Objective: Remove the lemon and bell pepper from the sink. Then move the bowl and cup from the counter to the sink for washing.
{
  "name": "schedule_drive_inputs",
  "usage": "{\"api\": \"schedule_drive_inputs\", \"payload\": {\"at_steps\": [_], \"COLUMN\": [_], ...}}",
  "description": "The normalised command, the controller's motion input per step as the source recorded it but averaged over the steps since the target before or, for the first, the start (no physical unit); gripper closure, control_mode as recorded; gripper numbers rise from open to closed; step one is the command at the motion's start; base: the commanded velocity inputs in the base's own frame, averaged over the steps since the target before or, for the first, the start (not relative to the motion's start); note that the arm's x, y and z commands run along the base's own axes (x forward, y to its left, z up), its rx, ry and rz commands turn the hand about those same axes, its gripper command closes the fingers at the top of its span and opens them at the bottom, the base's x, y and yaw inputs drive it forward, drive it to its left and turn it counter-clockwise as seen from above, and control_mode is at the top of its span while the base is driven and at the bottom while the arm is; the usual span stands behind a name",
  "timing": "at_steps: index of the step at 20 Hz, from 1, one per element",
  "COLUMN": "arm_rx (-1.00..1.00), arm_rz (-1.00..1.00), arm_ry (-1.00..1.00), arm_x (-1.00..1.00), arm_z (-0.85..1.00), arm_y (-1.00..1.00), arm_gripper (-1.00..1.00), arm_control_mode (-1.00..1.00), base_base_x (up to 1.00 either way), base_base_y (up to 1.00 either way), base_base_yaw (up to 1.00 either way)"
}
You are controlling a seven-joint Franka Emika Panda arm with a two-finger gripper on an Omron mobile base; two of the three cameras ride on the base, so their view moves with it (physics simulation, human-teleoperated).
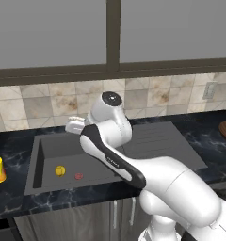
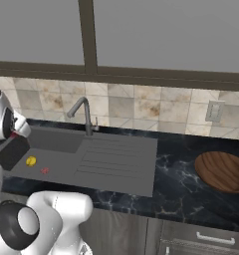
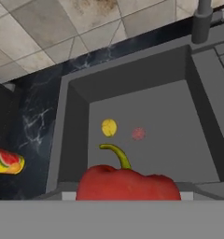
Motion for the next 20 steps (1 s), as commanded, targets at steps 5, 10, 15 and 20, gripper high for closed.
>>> {"api": "schedule_drive_inputs", "payload": {"at_steps": [5, 10, 15, 20], "arm_rx": [0.05, 0.04, 0.0, -0.01], "arm_rz": [0.11, 0.15, 0.13, 0.09], "arm_ry": [0.0, 0.05, 0.09, 0.11], "arm_x": [0.0, -0.12, -0.18, -0.16], "arm_z": [0.11, 0.03, 0.0, 0.0], "arm_y": [0.27, 0.26, 0.26, 0.28], "arm_gripper": [1.0, 1.0, 1.0, 1.0], "arm_control_mode": [-1.0, -1.0, -1.0, -1.0], "base_base_x": [0.0, 0.0, 0.0, 0.0], "base_base_y": [0.0, 0.0, 0.0, 0.0], "base_base_yaw": [0.0, 0.0, 0.0, 0.0]}}
